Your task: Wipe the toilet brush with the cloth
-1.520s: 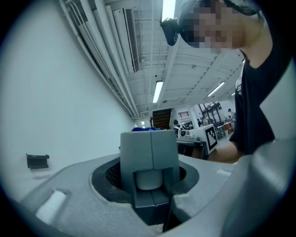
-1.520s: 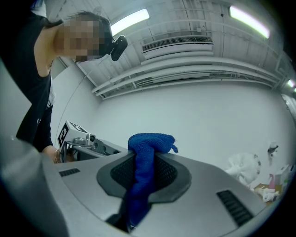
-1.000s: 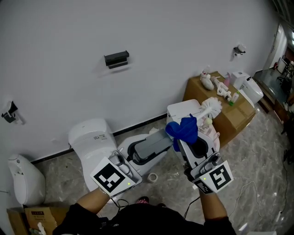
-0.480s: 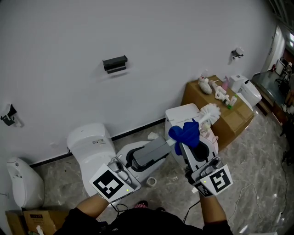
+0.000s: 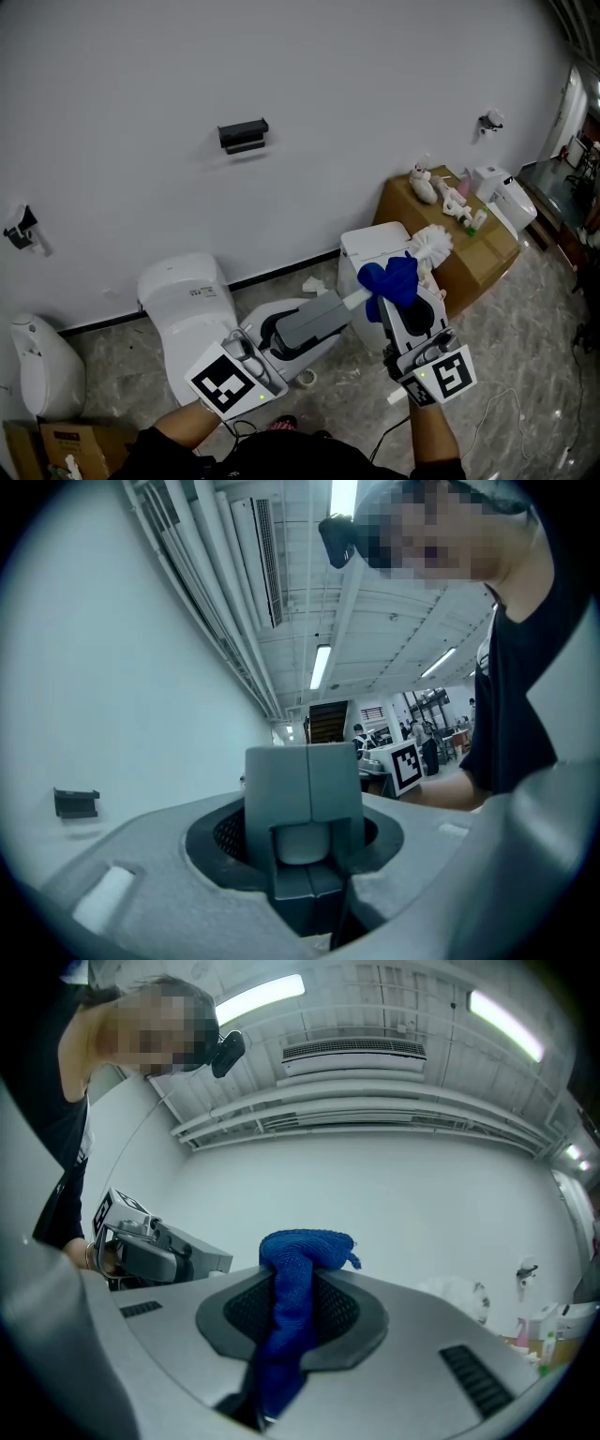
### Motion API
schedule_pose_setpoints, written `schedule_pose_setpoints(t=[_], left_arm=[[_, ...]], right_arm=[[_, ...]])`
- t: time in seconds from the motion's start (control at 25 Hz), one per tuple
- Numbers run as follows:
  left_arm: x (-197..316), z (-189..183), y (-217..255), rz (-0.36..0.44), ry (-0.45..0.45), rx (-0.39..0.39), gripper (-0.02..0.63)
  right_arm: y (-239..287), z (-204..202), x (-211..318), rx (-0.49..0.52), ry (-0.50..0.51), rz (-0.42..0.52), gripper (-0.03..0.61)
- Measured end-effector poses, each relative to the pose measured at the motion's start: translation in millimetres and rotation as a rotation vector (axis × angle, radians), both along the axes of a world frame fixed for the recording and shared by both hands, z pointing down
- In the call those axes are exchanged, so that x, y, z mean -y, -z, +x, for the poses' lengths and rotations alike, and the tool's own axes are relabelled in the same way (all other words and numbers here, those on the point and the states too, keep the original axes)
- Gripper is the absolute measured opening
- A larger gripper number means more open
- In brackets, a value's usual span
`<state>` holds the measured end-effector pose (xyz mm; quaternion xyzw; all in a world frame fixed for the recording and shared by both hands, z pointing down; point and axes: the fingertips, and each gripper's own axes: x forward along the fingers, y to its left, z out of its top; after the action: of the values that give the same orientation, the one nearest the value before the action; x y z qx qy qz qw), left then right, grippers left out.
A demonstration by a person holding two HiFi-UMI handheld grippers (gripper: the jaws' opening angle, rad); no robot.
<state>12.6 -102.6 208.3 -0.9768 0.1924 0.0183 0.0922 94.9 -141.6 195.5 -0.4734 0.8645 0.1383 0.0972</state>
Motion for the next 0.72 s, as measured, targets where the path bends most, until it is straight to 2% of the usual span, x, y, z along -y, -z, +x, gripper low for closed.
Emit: schedule_pose_setpoints(t=[0.72], left_arm=[[-4.3, -3.9, 0.2, -0.009, -0.002, -0.010, 0.172]], right_arm=[[-3.8, 31.8, 14.8, -0.007, -0.094, 0.001, 0.077]])
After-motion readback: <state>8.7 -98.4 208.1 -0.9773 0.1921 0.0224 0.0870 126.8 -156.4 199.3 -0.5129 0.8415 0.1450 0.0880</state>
